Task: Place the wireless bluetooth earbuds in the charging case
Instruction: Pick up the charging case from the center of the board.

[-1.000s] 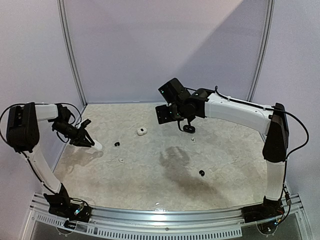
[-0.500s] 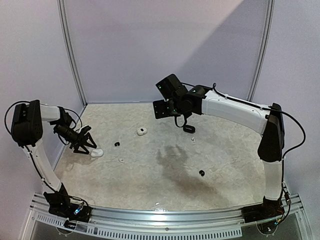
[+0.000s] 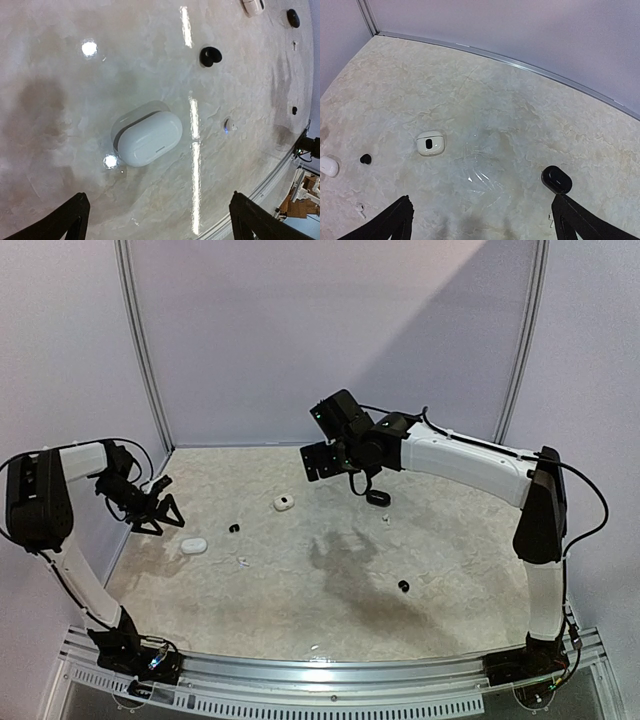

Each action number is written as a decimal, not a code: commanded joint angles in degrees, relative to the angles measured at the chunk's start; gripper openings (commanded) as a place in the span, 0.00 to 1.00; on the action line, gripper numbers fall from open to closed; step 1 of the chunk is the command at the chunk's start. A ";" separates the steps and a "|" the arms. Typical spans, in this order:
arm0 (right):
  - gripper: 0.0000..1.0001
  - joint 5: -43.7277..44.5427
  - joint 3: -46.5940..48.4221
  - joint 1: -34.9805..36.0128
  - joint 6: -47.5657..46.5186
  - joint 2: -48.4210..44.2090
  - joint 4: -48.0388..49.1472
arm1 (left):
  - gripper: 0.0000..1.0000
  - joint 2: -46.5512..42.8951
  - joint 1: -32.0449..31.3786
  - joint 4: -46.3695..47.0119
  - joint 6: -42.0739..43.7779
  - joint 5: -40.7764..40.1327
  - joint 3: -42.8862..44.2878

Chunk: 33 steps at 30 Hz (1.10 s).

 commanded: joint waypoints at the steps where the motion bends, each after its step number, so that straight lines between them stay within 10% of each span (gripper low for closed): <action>1: 0.99 0.19 1.38 -0.27 -5.86 -0.53 0.67 | 0.99 -5.09 0.37 -2.77 4.36 -1.89 2.98; 33: 0.98 -13.68 -6.50 -8.01 -13.92 -4.94 0.62 | 0.98 -19.89 -1.52 -2.20 9.62 -0.24 7.51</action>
